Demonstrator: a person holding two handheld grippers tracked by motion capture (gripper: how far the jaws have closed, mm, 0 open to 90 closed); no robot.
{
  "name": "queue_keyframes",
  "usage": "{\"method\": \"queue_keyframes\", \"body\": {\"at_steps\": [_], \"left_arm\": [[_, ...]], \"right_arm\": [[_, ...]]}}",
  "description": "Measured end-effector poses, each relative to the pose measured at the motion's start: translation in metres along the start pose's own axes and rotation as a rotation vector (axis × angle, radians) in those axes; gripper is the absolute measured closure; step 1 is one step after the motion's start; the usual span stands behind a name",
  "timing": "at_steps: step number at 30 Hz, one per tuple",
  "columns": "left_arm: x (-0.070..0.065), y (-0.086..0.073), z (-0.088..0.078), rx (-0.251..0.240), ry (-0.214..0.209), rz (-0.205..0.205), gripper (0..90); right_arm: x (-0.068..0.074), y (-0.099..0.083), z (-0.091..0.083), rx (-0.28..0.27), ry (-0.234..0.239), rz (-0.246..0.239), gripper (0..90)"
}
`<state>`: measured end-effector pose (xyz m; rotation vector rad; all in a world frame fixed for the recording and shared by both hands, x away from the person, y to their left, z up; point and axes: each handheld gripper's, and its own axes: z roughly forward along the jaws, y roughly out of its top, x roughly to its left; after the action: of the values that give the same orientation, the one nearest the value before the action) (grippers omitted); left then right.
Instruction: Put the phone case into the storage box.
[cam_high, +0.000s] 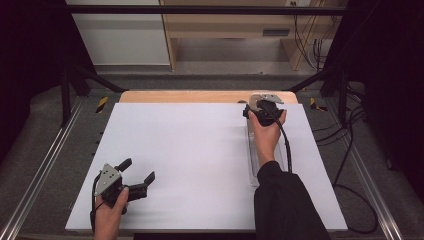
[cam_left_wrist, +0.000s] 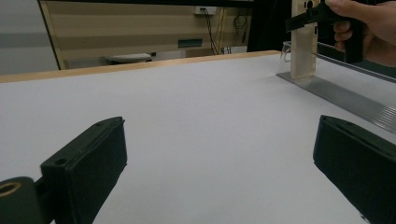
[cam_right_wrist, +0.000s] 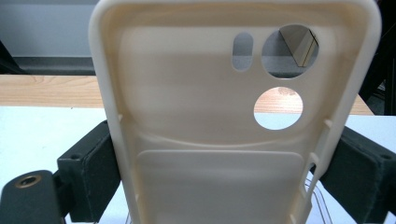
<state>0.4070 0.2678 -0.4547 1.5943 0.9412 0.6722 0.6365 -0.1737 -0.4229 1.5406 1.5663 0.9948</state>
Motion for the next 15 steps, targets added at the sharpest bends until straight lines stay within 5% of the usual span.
{"method": "queue_keyframes", "body": {"at_steps": [15], "left_arm": [[-0.0002,-0.0001,0.0002,0.001,-0.001,0.001,2.9]], "right_arm": [[-0.0025,0.0014,0.0,-0.005,-0.002,0.003,9.9]]}}
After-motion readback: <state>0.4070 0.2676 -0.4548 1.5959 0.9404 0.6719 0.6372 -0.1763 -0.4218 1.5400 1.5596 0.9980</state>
